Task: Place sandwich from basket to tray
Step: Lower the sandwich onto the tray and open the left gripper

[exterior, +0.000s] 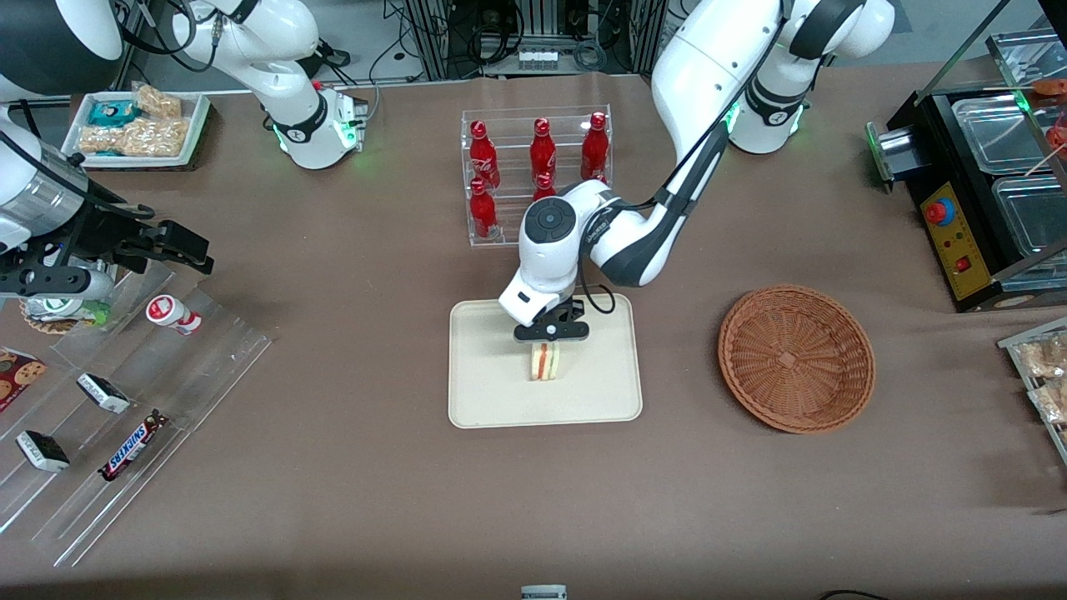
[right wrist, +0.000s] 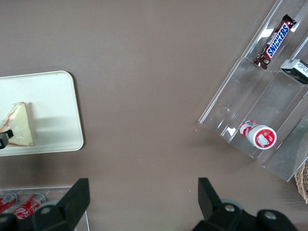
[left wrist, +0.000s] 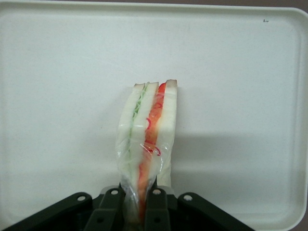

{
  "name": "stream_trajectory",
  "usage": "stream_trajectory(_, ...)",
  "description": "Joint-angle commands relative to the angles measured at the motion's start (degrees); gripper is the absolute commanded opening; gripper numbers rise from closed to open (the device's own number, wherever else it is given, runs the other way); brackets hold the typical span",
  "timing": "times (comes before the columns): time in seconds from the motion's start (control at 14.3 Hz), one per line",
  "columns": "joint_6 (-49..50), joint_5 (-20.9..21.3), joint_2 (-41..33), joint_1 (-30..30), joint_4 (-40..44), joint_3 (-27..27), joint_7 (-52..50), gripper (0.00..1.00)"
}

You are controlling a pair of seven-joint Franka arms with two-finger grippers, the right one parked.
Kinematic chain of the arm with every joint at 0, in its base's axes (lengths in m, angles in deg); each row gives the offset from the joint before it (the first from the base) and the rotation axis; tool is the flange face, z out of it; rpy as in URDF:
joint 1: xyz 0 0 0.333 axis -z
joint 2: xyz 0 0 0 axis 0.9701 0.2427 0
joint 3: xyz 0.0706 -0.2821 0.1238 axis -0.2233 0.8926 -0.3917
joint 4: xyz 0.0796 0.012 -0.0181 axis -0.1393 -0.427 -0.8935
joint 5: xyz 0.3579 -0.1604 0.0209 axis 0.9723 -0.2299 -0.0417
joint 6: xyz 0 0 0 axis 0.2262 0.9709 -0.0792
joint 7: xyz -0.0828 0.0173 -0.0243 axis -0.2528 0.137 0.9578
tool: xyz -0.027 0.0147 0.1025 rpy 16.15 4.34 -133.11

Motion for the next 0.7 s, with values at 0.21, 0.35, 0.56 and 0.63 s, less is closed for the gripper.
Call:
stream_trajectory(0.21, -0.2, 1.4, 0.8, 0.9, 2.3, -1.1, -4.1, 1.0)
stream_trajectory(0.35, 1.1, 1.2, -2.4, -0.4, 2.2, -1.1, -3.7, 1.0)
stream_trajectory(0.56, 6.7, 0.9, -9.1, -3.1, 1.6, -1.1, -2.9, 1.0)
stream_trajectory(0.63, 8.6, 0.7, -11.2, -4.5, 1.4, -0.9, -2.5, 1.0)
